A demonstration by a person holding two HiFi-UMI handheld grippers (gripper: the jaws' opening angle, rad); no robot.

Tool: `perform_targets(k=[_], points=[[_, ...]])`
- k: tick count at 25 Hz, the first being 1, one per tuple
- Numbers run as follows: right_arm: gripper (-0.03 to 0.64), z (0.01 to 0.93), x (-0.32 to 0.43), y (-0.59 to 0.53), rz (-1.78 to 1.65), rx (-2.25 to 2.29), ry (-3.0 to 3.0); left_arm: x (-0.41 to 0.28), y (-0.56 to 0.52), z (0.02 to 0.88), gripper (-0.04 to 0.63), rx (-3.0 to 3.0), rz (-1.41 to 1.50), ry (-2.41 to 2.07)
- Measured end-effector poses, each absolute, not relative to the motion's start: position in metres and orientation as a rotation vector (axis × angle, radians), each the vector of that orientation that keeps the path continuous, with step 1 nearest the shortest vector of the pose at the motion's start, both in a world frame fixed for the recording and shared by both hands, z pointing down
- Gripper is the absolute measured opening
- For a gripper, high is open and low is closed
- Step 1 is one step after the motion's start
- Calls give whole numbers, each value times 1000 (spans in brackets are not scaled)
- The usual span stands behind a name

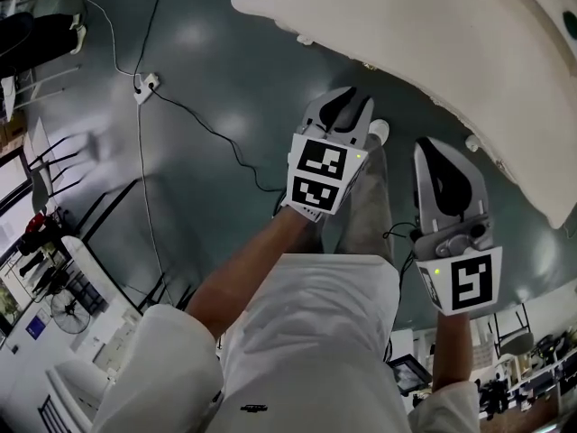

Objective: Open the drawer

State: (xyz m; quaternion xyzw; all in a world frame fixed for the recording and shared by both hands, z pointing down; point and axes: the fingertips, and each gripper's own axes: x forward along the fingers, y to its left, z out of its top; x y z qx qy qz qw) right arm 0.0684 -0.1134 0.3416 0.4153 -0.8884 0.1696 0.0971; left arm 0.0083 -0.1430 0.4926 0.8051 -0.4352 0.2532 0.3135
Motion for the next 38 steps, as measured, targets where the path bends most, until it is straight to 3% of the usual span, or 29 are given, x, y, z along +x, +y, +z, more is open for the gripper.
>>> perform_targets(k=[38], points=[[11, 385, 89, -130, 630, 1264, -2587, 16, -186, 598, 152, 2072, 787, -1195]])
